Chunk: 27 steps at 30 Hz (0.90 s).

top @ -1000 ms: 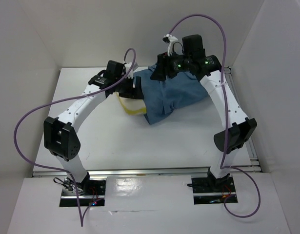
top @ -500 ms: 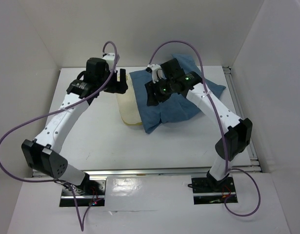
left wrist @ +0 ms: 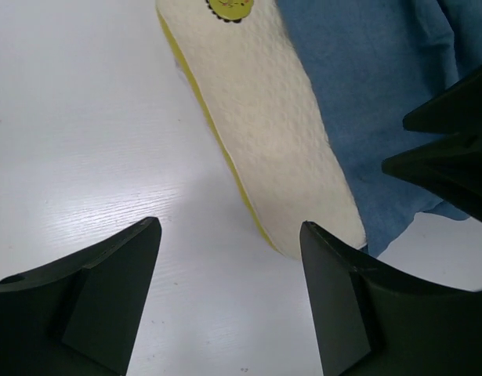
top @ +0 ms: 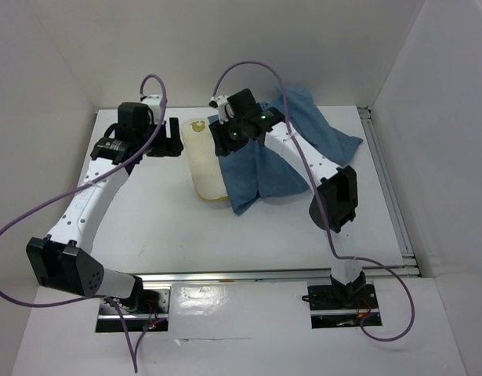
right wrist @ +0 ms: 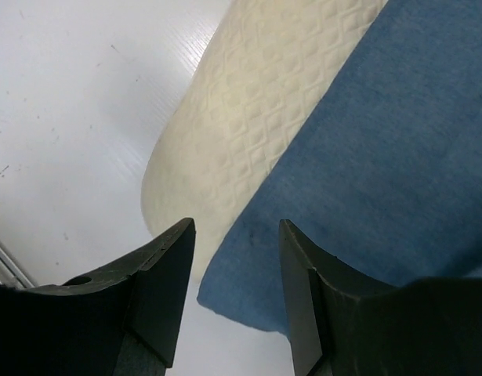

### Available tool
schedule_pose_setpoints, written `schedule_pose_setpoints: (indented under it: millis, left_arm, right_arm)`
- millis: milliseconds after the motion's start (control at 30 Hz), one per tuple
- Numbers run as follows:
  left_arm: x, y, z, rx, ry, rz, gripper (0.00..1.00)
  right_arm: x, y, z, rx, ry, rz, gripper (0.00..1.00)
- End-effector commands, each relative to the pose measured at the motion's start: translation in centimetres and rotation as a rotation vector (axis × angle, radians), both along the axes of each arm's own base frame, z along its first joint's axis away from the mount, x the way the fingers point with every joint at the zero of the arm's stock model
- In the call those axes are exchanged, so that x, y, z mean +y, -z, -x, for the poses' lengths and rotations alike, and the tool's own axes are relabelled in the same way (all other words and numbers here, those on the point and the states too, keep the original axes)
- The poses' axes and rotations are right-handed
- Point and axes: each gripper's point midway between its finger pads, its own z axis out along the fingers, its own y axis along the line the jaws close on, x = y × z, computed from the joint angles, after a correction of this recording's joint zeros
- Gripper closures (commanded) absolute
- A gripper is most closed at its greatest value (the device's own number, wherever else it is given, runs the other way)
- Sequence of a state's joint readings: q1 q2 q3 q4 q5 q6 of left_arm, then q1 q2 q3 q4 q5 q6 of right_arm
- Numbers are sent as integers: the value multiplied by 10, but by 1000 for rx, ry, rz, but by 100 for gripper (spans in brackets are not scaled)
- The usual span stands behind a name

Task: Put the pillow into the pillowcase

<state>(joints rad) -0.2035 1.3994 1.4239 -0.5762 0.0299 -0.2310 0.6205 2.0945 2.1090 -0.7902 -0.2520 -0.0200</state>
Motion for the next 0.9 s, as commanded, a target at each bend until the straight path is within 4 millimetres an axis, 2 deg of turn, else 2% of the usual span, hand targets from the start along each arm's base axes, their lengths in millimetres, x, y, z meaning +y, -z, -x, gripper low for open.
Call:
schedule_pose_setpoints:
  millis: [0, 33, 100, 167, 267, 333, 400, 433, 467, 500, 533, 567, 633, 667, 700, 767, 833, 867]
  left_arm:
    - [14, -26, 7, -84, -13, 7, 15]
    - [17, -21, 7, -71, -15, 10, 15]
    - [22, -21, 9, -71, -27, 10, 15]
    - [26, -16, 9, -57, -43, 15, 15]
    - [27, -15, 10, -62, -43, 22, 15]
    - [26, -11, 8, -49, -36, 25, 15]
    - [25, -9, 5, -42, -36, 24, 15]
    - [25, -9, 5, -42, -36, 24, 15]
    - [23, -8, 2, -36, -27, 29, 15]
    - [23, -3, 0, -23, -27, 27, 16]
    - [22, -5, -3, -36, -27, 29, 16]
    - [21, -7, -4, -47, -13, 27, 16]
    - [18, -3, -12, -51, -5, 32, 16]
    - [16, -4, -15, -52, 2, 38, 16]
    - [13, -2, -18, -52, 15, 46, 16]
    - [8, -2, -30, -56, 42, 50, 18]
    - [-1, -7, -39, -67, 94, 68, 26]
    - [0, 1, -48, -54, 100, 66, 28]
  right_arm:
    - [21, -16, -16, -92, 6, -32, 46]
    - [22, -5, -17, -76, 5, -20, 46]
    - [23, -5, -19, -84, -1, -18, 46]
    - [27, 6, -22, -87, 1, 10, 46]
    - [26, 13, -24, -88, 0, 27, 46]
    - [22, 29, -19, -56, -1, 52, 46]
    - [20, 31, -6, -27, -38, 45, 46]
    - [18, 40, -3, -9, -39, 57, 46]
    - [25, 25, 4, -34, -64, 21, 46]
    - [22, 33, 12, -14, -75, 21, 46]
    - [24, 29, 17, -21, -91, -3, 46]
    - [34, 12, 24, -61, -123, -49, 47]
    - [39, 27, 35, -53, -158, -25, 51]
    - [38, 50, 40, -13, -168, 25, 53]
    - [36, 64, 42, 19, -169, 49, 55]
    - [29, 86, 46, 55, -159, 89, 66]
    - [20, 100, 54, 72, -169, 127, 74]
    - [17, 101, 57, 78, -170, 131, 84]
